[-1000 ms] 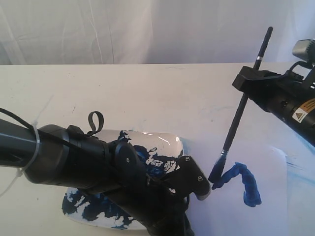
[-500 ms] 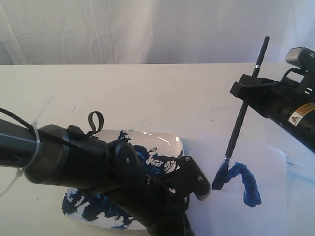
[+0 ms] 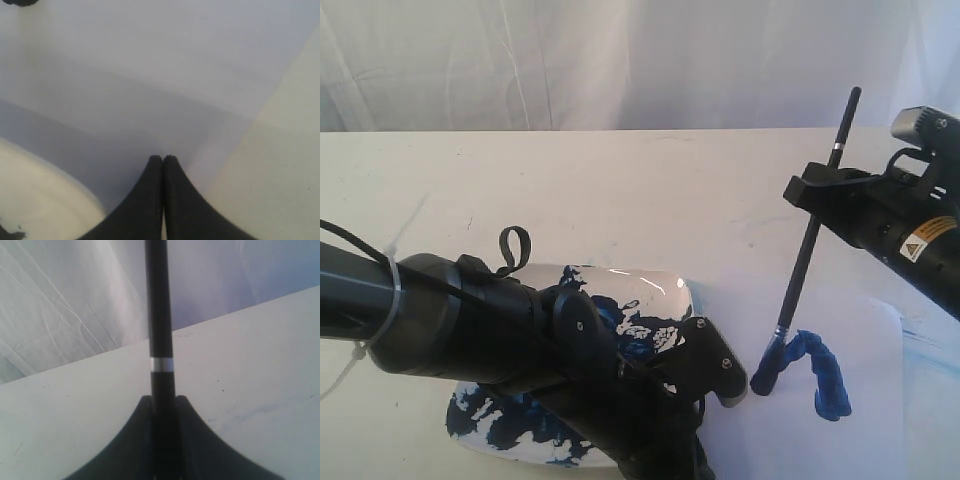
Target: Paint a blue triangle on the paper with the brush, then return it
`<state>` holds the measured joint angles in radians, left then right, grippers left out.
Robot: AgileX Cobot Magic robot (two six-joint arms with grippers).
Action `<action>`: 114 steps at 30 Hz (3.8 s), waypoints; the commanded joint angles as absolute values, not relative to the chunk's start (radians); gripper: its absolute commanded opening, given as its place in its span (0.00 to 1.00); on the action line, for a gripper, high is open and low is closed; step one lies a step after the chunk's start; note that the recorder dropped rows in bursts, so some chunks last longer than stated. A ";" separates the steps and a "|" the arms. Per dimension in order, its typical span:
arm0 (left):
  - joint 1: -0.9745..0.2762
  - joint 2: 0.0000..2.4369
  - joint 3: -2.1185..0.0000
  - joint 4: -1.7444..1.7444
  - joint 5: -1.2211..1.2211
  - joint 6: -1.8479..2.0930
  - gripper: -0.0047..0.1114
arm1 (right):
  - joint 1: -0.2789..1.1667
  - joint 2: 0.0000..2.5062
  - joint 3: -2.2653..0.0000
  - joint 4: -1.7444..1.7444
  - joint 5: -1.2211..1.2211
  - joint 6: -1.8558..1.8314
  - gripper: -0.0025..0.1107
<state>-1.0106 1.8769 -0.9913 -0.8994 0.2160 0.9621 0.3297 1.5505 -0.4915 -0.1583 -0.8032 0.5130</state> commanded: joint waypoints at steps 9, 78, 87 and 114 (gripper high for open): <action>-1.012 1.883 -0.979 -0.897 0.240 0.963 0.04 | 0.330 1.549 -0.490 -0.154 -0.769 0.493 0.02; -1.012 1.883 -0.979 -0.897 0.240 0.963 0.04 | 0.329 1.372 -0.488 0.129 -0.528 0.092 0.02; -1.012 1.883 -0.979 -0.897 0.240 0.963 0.04 | 0.329 1.353 -0.488 0.056 -0.641 0.339 0.02; -1.012 1.883 -0.979 -0.897 0.248 0.963 0.04 | 0.368 1.548 -0.550 -0.082 -0.713 0.508 0.02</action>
